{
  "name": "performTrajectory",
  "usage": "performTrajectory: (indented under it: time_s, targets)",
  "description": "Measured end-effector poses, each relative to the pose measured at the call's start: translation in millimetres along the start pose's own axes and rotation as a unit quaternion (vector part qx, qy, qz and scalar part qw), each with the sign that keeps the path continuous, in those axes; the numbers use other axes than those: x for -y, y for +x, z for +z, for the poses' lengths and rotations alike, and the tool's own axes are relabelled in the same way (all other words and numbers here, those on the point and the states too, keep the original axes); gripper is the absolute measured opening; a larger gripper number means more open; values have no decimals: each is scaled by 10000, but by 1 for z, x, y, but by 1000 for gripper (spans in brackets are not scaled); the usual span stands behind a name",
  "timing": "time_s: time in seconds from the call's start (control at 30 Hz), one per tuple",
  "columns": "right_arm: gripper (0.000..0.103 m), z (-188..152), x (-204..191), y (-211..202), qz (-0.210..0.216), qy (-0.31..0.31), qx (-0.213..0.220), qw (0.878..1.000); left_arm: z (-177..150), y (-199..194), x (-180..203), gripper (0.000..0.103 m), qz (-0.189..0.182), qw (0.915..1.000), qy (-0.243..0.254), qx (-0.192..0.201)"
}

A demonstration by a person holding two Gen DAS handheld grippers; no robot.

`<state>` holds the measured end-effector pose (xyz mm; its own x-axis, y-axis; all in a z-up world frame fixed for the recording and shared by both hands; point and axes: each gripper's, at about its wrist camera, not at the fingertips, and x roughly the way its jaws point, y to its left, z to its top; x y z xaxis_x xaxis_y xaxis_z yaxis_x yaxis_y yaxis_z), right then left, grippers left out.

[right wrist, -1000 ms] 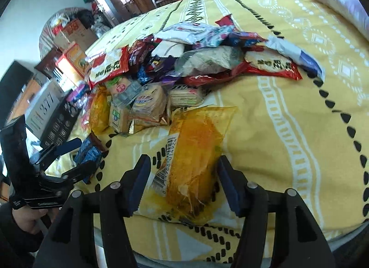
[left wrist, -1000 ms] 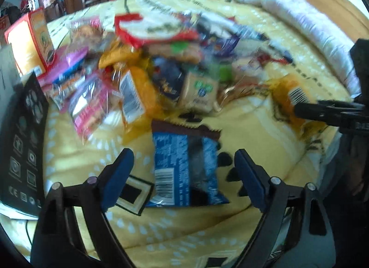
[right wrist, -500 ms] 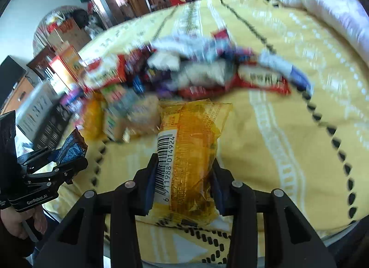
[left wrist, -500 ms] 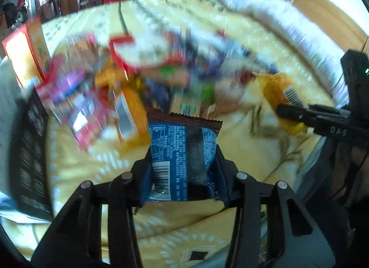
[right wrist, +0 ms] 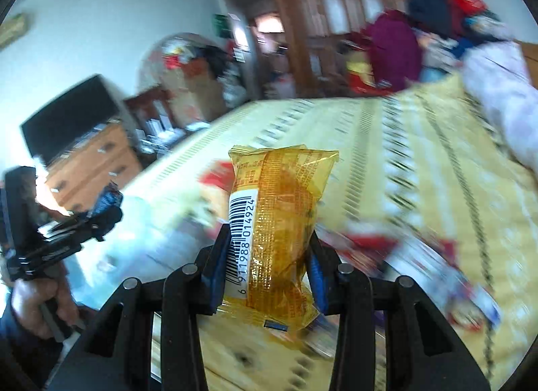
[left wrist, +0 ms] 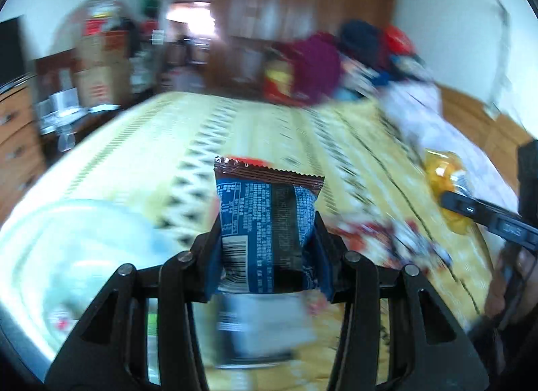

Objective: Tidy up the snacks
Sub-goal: 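Carry both held packets over the clear bowl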

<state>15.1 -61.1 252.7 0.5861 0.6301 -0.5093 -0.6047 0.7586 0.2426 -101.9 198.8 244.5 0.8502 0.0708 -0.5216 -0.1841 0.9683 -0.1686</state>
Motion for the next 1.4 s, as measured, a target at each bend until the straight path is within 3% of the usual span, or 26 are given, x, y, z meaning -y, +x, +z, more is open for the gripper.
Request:
performTrajectory:
  time_s: [0.17, 0.3, 0.57, 0.83, 1.4]
  targets:
    - [43, 46, -91, 41, 765, -397, 9, 9963, 12, -34, -96, 46, 783, 9943, -695, 215]
    - [43, 60, -165, 71, 1272, -712, -112, 9893, 5, -40, -133, 47, 1148, 9882, -990, 210]
    - [43, 35, -266, 140, 1818, -1104, -814, 9737, -29, -16, -161, 47, 1210, 9838, -1280, -321]
    - [43, 4, -290, 163, 1866, -1272, -1213, 9666, -38, -22, -177, 47, 1155, 9823, -1416, -411]
    - [43, 0, -289, 164, 1862, -1290, -1288, 9655, -40, -23, -181, 47, 1175, 9818, -1443, -385]
